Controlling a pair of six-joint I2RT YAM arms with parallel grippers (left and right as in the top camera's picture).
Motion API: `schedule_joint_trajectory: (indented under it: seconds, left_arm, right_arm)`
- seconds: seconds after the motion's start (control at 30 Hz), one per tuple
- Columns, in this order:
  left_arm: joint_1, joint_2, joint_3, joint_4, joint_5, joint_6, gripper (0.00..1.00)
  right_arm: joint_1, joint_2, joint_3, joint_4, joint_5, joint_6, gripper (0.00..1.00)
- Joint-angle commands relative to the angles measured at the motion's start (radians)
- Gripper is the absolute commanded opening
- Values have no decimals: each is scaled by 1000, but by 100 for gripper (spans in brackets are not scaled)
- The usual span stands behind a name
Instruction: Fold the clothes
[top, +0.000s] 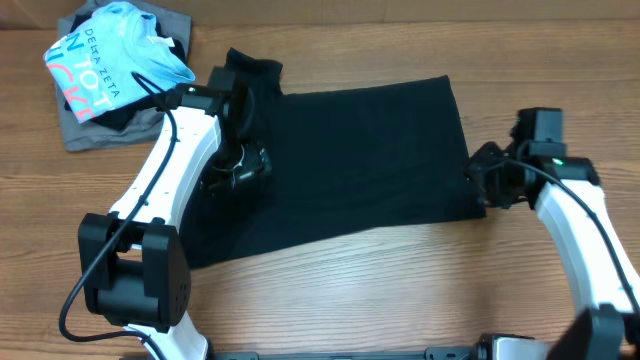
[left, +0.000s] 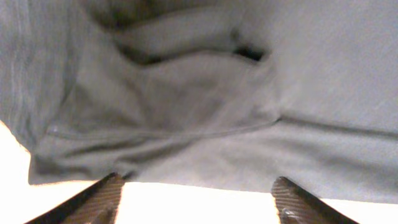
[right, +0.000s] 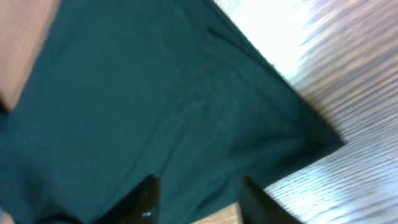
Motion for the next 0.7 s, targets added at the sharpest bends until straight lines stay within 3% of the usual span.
schedule_joint_trajectory:
  seconds: [0.0,0.23,0.67]
  left_arm:
    - [-9,-17,-68,-21,13,10,68]
    - [-10,-17,-311,85,57,11,4]
    - [-6,-17,-525,288,69,-10,5]
  right_arm:
    - [3,95,-10,11,4,29,30]
    - [3,214,-10,25,19,50,17]
    - [3,335,-34,64,99,105,12]
